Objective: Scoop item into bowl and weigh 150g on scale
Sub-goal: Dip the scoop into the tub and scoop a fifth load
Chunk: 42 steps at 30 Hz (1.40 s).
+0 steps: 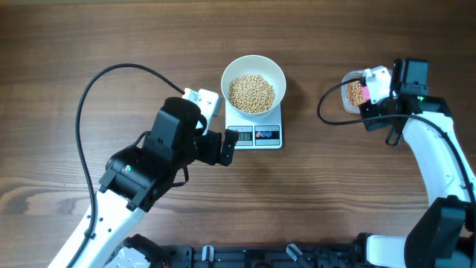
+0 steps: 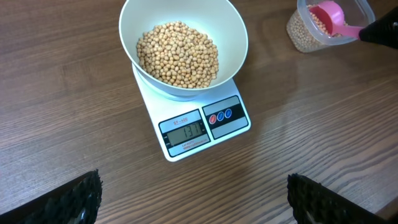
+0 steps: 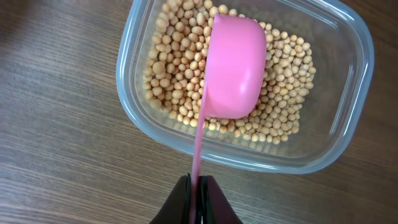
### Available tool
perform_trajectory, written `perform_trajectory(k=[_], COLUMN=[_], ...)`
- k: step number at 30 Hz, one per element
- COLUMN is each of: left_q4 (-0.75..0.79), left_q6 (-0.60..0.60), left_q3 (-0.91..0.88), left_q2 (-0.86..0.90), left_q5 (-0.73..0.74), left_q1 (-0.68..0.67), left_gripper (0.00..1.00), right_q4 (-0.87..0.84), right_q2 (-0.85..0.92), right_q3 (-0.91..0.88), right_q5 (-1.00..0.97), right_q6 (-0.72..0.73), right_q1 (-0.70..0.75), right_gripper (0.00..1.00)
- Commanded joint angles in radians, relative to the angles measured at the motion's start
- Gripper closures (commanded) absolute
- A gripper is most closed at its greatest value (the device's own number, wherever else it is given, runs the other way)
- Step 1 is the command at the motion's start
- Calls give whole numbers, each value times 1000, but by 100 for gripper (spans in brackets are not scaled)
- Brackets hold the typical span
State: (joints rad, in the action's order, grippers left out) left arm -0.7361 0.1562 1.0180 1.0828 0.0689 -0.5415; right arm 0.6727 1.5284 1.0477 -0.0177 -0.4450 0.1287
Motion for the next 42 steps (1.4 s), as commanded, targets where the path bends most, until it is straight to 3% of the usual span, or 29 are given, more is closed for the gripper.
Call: perform_trajectory(k=[1, 8, 20, 42], left_q4=[3, 3, 3, 3], left_q6=[9, 10, 9, 9], left_q3=[5, 5, 5, 5], left_q2=[4, 4, 4, 4], left_q5=[8, 8, 8, 8], left_q1=[4, 4, 4, 4], left_gripper=[0, 0, 0, 0], right_q4=[16, 16, 30, 58], right_q2=[22, 22, 23, 26], right_q3=[-8, -8, -9, -10], right_q5=[72, 185, 579, 616], right_q6=[93, 209, 247, 265], right_q1=[-4, 56, 305, 305], right_gripper=[96, 96, 96, 96])
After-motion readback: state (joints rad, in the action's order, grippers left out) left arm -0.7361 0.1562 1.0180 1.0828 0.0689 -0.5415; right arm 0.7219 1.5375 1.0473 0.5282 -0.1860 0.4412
